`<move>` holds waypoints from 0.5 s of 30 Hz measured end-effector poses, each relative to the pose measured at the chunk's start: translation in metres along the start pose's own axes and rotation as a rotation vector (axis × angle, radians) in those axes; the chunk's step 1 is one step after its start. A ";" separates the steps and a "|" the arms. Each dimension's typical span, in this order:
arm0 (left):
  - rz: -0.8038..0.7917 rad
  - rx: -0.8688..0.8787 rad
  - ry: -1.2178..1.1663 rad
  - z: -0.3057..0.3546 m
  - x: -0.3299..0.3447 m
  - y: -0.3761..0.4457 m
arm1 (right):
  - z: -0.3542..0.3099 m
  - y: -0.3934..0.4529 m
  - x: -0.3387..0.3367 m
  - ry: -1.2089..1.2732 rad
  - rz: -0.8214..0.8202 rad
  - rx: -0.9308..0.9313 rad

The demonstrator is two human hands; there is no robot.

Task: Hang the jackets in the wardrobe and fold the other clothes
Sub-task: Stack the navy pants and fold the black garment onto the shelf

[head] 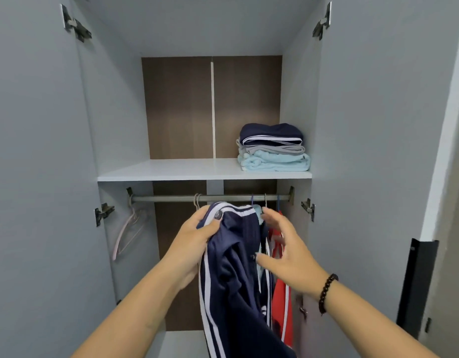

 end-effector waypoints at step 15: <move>-0.107 0.106 0.583 0.027 -0.016 -0.003 | 0.007 0.021 0.002 0.051 -0.111 0.093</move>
Point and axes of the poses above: each hand's wrist, its own y-axis towards the middle knuckle, its own x-axis out of the palm, z = x × y, the point moved 1 cm from there along y, towards the middle knuckle, and after that the axes turned 1 degree about z, right-handed, at the moved point
